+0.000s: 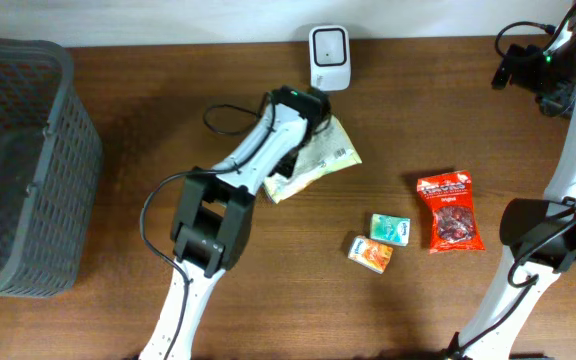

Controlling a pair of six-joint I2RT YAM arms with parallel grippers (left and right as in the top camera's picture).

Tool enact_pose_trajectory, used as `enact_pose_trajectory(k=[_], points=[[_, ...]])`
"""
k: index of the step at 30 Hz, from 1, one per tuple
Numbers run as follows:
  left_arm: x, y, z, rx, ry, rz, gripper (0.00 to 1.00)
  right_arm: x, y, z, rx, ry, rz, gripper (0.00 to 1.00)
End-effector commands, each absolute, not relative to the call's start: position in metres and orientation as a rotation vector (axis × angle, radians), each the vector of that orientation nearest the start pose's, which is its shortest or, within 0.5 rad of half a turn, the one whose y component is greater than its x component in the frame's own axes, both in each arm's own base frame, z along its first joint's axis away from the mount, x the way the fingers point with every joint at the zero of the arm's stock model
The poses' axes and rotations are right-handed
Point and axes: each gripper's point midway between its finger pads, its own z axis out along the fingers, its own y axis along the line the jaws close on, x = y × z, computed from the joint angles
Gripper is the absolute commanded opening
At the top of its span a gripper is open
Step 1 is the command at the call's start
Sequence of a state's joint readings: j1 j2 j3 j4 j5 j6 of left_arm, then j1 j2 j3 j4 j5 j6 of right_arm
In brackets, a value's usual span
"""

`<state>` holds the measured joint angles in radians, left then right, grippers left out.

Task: Scan the item barcode
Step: 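Lay the wipes packet flat near the scanner and withdraw left gripper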

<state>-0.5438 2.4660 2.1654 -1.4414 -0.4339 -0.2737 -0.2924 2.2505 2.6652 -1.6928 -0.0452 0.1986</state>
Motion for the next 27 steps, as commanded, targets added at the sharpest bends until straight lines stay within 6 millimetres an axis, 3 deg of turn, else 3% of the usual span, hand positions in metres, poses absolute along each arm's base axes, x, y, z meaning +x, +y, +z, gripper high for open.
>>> enact_pose_trajectory(k=[1, 3, 5, 7, 11, 13, 15, 18, 20, 22, 24, 27], points=[[0.456, -0.167, 0.09, 0.224, 2.842, 0.643, 0.0, 0.437, -0.126, 0.249, 0.675, 2.735, 0.034, 0.99], [0.463, -0.202, 0.105, 0.195, 2.864, 0.33, 0.0, 0.437, -0.126, 0.249, 0.674, 2.735, 0.034, 0.98], [0.466, -0.278, 0.117, 0.243, 2.868, -0.27, 0.0, 0.437, -0.126, 0.249, 0.675, 2.735, 0.034, 0.99], [0.466, -0.317, 0.116, 0.305, 2.83, -0.5, 0.0, 0.437, -0.126, 0.249, 0.675, 2.735, 0.034, 0.98], [0.465, -0.35, 0.076, 0.377, 2.828, -0.506, 0.0, 0.437, -0.126, 0.249, 0.674, 2.735, 0.034, 0.99], [0.456, -0.361, 0.037, 0.418, 2.87, -0.438, 0.0, 0.437, -0.125, 0.249, 0.674, 2.735, 0.034, 0.98], [0.442, -0.364, 0.002, 0.448, 2.936, -0.388, 0.0, 0.437, -0.126, 0.249, 0.674, 2.735, 0.034, 0.98], [0.414, -0.361, -0.012, 0.48, 3.054, -0.373, 0.0, 0.437, -0.125, 0.249, 0.674, 2.735, 0.034, 0.98], [0.389, -0.375, -0.003, 0.596, 3.094, -0.499, 0.0, 0.437, -0.126, 0.249, 0.675, 2.735, 0.034, 0.99], [0.38, -0.385, 0.01, 0.649, 3.091, -0.591, 0.0, 0.437, -0.126, 0.249, 0.674, 2.735, 0.034, 0.99], [0.376, -0.394, 0.048, 0.666, 3.061, -0.69, 0.0, 0.437, -0.125, 0.249, 0.674, 2.735, 0.034, 0.98], [0.383, -0.386, 0.094, 0.709, 2.968, -0.661, 0.0, 0.437, -0.126, 0.249, 0.674, 2.735, 0.034, 0.99]])
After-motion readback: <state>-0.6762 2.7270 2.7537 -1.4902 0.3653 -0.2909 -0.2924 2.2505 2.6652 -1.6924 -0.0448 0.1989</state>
